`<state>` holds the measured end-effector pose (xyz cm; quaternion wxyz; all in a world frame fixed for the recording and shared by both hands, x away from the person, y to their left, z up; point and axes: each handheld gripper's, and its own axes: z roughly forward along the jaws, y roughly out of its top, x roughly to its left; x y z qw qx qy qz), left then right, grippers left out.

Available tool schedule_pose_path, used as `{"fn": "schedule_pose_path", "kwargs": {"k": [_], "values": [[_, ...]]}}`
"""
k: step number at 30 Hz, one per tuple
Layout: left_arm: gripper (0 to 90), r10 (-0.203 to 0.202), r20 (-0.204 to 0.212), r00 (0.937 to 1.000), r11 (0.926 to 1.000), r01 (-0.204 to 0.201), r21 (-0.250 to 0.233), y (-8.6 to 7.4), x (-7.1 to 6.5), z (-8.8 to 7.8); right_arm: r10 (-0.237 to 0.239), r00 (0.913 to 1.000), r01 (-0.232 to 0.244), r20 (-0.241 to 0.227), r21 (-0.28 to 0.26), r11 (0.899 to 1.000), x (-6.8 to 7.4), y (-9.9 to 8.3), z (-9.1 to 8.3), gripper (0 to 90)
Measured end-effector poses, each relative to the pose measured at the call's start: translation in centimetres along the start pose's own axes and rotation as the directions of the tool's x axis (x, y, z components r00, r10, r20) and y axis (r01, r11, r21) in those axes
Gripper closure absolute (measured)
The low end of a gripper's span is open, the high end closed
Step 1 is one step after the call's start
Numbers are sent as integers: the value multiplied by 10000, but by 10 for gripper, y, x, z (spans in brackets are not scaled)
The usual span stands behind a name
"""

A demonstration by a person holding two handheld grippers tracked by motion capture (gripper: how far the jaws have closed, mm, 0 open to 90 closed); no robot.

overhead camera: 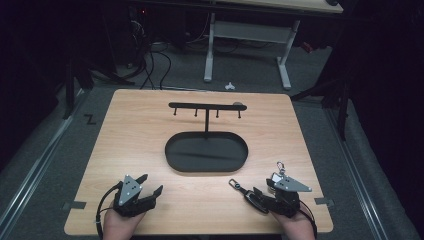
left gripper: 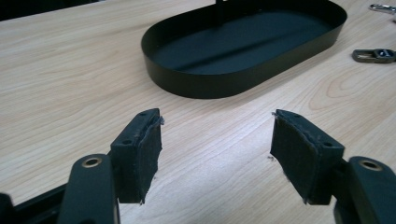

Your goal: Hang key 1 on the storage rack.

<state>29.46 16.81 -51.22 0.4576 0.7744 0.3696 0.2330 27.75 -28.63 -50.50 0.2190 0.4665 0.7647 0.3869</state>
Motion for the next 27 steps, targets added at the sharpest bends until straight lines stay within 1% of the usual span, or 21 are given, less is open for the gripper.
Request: {"fn": "schedule_pose_path", "kwargs": {"k": [1, 4, 5, 6, 7, 8, 9, 10, 12, 15, 18, 21, 24, 26, 27], "values": [[335, 19, 25, 10000, 10000, -19, 23, 0, 0, 1, 35, 10000, -35, -13, -53, 10000, 0, 2, -1, 255], [334, 54, 125, 9999, 10000, -53, -5, 1, -2, 2, 252, 9997, -251, 70, -178, 9995, -4, 8, -4, 242], [334, 70, 134, 9999, 10000, -70, -22, 2, -2, 2, 478, 9987, -479, 173, 39, 9988, -6, 11, -4, 242], [335, 66, 177, 9998, 10000, -65, -43, 2, -3, 3, 575, 9980, -581, 270, 214, 9981, -7, 12, -2, 242], [335, 74, 260, 9996, 10000, -73, -58, 2, -3, 3, 696, 9967, -716, 411, 499, 9962, -8, 14, -1, 243], [336, 112, 301, 9995, 9999, -111, -32, 3, -3, 3, 640, 9966, -677, 512, 744, 9949, -9, 16, 0, 243], [335, 160, 318, 9994, 9999, -159, -36, 3, -4, 4, 618, 9965, -664, 561, 852, 9941, -9, 18, 0, 242], [335, 211, 339, 9992, 9998, -210, -26, 3, -5, 5, 411, 9974, -466, 591, 952, 9944, -9, 20, 0, 233], [334, 240, 388, 9990, 9997, -240, -16, 3, -5, 5, 179, 9982, -250, 570, 1264, 9917, -9, 24, -1, 215], [334, 240, 420, 9988, 9997, -240, -17, 3, -5, 5, 252, 9976, -368, 648, 1843, 9822, -10, 31, 1, 216], [334, 216, 426, 9989, 9998, -214, -53, 2, -5, 4, -160, 9973, -14, 719, 2357, 9718, -8, 36, 3, 215], [335, 203, 431, 9989, 9998, -201, -57, 2, -4, 3, -529, 9961, 300, 706, 2926, 9558, -6, 41, 5, 209], [335, 215, 444, 9988, 9998, -214, -42, 2, -5, 4, -1006, 9929, 742, 634, 3311, 9407, -4, 48, 5, 202], [335, 225, 474, 9986, 9997, -223, -32, 2, -5, 4, -1037, 9932, 779, 534, 3579, 9305, -1, 55, 4, 184], [335, 233, 485, 9986, 9997, -232, -31, 2, -5, 4, -1129, 9927, 905, 424, 3567, 9298, 0, 58, 3, 155]]}}
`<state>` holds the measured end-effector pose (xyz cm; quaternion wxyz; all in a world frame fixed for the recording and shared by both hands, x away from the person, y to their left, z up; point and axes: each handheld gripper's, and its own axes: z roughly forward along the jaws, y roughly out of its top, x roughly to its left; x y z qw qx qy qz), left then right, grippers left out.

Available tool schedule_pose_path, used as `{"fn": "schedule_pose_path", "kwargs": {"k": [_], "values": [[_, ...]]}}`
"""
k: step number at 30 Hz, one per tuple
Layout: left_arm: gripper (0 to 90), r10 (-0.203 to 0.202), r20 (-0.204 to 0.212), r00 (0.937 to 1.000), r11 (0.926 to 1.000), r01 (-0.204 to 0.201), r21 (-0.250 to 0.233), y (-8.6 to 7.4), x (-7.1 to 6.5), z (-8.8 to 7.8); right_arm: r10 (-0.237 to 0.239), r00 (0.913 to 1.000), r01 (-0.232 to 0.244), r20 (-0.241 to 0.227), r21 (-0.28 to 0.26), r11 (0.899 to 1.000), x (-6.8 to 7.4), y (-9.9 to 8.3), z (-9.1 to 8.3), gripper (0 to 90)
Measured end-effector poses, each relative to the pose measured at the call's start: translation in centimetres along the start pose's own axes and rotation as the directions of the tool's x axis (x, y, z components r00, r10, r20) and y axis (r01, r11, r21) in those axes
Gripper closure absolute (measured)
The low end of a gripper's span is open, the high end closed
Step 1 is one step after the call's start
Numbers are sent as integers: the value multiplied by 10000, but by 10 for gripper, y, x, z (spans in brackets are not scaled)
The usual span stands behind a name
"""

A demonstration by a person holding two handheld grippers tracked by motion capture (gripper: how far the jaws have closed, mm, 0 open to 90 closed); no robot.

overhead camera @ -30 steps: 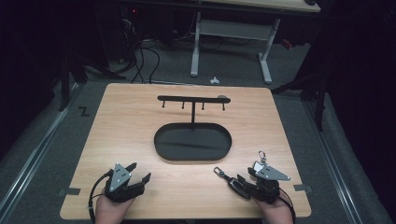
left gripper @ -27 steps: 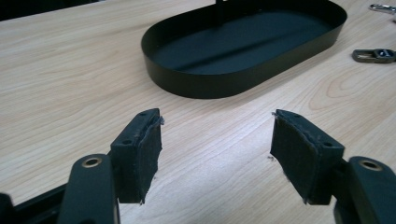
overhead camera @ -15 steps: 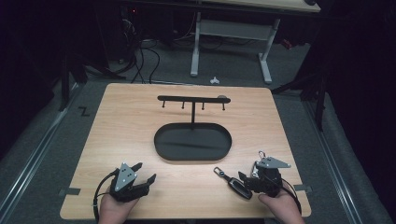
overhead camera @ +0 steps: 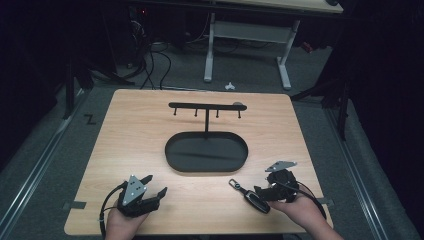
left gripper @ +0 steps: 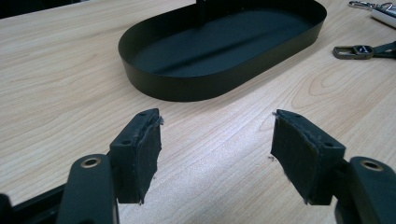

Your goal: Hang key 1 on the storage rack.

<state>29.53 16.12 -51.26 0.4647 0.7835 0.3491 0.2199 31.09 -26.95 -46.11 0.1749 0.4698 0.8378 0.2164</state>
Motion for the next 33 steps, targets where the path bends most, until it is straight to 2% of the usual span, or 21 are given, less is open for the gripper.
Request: {"fn": "schedule_pose_path", "kwargs": {"k": [2, 4, 7, 8, 11, 15, 19, 25, 28, 30, 33], "values": [[335, 20, 24, 10000, 10000, -20, 3, 0, 0, 0, -386, 9993, 386, 27, -3, 9993, 1, 5, -5, 155], [335, 17, 41, 10000, 10000, -17, 6, 0, 0, 0, -369, 9985, 387, -398, 471, 9981, 1, 10, -6, 155], [334, 15, 82, 10000, 10000, -16, 22, 0, 0, 0, -297, 9986, 343, -431, 1116, 9932, 1, 16, -4, 155], [334, 16, 80, 10000, 10000, -16, 11, 0, 0, 0, -317, 9987, 371, -408, 1411, 9893, 1, 18, -3, 155], [334, 23, 120, 9999, 10000, -23, 31, 0, 0, 0, -466, 9986, 502, -241, 1778, 9828, 1, 24, -3, 152], [334, 29, 150, 9999, 10000, -30, 80, -1, 1, 1, -888, 9958, 913, -209, 2352, 9676, 1, 34, -3, 153], [334, 37, 172, 9998, 10000, -39, 84, -1, 1, 1, -1403, 9894, 1454, -384, 2864, 9470, 3, 42, 0, 155], [333, 63, 240, 9997, 9999, -66, 116, -1, 0, 0, -1935, 9798, 1988, -501, 3456, 9171, 12, 49, 7, 159], [333, 98, 230, 9997, 9999, -101, 120, -1, 0, 1, -2523, 9658, 2557, -590, 3763, 8905, 19, 50, 12, 159], [333, 90, 279, 9996, 9998, -94, 157, -1, 0, 2, -2592, 9627, 2679, -776, 4077, 8729, 22, 51, 17, 160], [333, 169, 269, 9995, 9997, -174, 155, -2, 0, 2, -2752, 9583, 2810, -771, 4298, 8581, 25, 53, 22, 163]]}}
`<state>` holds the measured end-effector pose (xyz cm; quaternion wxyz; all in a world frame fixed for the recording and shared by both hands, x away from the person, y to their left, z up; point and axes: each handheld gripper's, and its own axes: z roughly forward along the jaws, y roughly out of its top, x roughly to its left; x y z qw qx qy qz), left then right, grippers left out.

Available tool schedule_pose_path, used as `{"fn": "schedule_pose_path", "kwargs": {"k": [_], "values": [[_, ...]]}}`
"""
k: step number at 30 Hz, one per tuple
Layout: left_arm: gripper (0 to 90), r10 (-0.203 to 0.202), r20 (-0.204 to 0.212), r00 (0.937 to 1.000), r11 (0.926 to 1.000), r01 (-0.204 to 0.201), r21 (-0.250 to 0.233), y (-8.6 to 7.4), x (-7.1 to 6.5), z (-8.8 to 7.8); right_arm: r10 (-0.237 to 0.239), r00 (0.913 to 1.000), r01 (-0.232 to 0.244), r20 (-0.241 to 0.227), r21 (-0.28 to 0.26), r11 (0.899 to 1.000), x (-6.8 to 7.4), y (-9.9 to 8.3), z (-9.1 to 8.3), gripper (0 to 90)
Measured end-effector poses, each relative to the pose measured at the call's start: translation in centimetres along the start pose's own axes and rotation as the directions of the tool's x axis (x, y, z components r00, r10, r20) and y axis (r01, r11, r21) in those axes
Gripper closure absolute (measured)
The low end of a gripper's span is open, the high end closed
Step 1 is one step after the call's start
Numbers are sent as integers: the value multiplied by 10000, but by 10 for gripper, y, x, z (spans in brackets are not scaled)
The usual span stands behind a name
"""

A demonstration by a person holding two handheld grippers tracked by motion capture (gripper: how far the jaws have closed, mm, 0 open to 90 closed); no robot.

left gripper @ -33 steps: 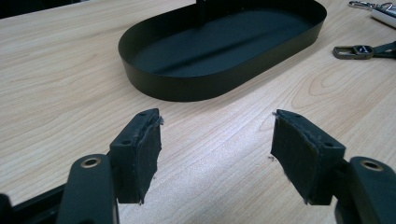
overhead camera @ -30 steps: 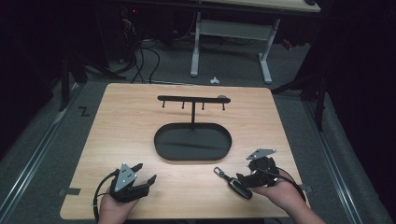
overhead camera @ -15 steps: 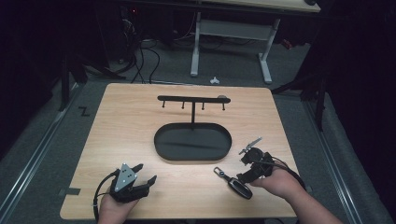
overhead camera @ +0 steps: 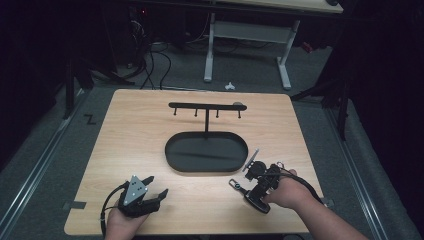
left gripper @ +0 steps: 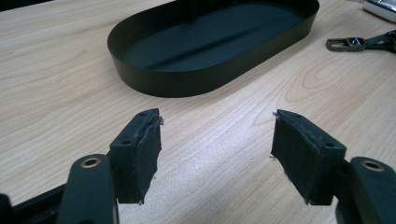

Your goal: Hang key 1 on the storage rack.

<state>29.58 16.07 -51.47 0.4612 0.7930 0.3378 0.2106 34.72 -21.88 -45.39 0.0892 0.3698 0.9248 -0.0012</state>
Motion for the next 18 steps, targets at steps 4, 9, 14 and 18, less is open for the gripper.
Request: {"fn": "schedule_pose_path", "kwargs": {"k": [4, 9, 14, 18], "values": [[333, -15, 34, 10000, 10000, 15, -14, 0, 0, -1, -260, 9992, 265, -316, 158, 9995, 1, 6, 2, 247], [333, -4, 20, 10000, 10000, 4, -20, 0, 1, -1, -230, 9961, 246, -853, 176, 9995, 1, 13, 5, 291], [333, -31, 39, 10000, 10000, 31, -11, 0, 1, -1, -65, 9920, 101, -1258, 283, 9995, 3, 21, 15, 348], [333, -32, 47, 10000, 10000, 32, -11, -1, 1, 0, -10, 9892, 66, -1465, 375, 9993, 6, 27, 24, 394]]}}
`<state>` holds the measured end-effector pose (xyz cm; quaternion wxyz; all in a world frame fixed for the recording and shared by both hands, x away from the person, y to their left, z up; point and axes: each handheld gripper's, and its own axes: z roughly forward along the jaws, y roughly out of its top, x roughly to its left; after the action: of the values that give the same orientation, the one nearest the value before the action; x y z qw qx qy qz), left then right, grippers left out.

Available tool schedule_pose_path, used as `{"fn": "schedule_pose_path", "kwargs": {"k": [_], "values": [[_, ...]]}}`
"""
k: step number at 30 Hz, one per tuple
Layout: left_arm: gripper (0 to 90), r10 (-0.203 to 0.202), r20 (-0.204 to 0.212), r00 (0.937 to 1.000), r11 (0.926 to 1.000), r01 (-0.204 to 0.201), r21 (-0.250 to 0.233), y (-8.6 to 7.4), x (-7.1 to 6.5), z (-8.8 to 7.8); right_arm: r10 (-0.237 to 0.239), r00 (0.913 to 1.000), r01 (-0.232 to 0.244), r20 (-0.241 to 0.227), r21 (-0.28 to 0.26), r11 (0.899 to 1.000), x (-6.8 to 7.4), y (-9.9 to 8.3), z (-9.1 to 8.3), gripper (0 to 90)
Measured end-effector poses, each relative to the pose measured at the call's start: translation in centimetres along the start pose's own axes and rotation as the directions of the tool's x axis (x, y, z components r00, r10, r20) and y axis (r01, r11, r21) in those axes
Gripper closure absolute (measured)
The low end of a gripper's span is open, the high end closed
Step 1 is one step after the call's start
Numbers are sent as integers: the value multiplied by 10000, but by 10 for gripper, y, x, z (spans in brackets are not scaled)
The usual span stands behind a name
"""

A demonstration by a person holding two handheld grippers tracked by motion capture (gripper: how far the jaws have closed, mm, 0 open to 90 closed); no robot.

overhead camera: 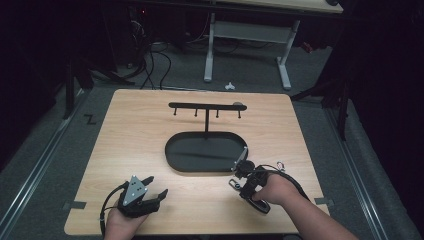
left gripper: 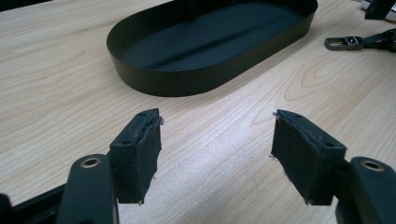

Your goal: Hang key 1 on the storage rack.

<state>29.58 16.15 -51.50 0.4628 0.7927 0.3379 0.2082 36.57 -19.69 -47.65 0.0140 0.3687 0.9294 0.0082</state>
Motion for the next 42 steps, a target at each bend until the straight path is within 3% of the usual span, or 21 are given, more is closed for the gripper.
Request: {"fn": "schedule_pose_path", "kwargs": {"k": [4, 6, 16, 20, 25, 26, 28, 38, 42], "values": [[333, 30, 22, 10000, 10000, -30, 25, 0, 0, 0, -31, 9999, 32, -157, 34, 10000, 1, 6, 7, 469], [333, 29, 33, 10000, 10000, -29, 34, 0, 0, 0, -292, 9991, 293, -298, 38, 9996, 0, 8, 9, 518], [332, 16, 105, 9999, 10000, -17, 60, 0, 1, 1, 352, 9977, -341, -573, 189, 9992, -2, 13, 12, 644], [332, 17, 81, 10000, 10000, -17, 18, 0, 0, 0, -174, 9997, 177, -149, 235, 9996, 2, 13, 12, 697], [333, 63, 96, 9999, 9999, -64, 102, 0, -1, 1, 323, 9994, -318, -155, 297, 9991, 4, 13, 12, 784], [333, 96, 76, 9999, 9999, -97, 117, 0, -1, 1, 182, 9997, -179, -155, 242, 9995, 3, 13, 13, 787], [334, 76, 70, 9999, 9999, -77, 103, 0, -1, 0, 379, 9992, -373, -152, 362, 9986, 4, 14, 12, 791], [335, 10, -87, 10000, 10000, -9, 51, -2, 1, -2, 378, 9992, -373, -110, 462, 9982, 5, 16, 12, 795], [335, -29, -84, 10000, 10000, 30, 50, -2, 2, -3, 130, 9998, -125, -123, 423, 9990, 3, 16, 13, 797]]}}
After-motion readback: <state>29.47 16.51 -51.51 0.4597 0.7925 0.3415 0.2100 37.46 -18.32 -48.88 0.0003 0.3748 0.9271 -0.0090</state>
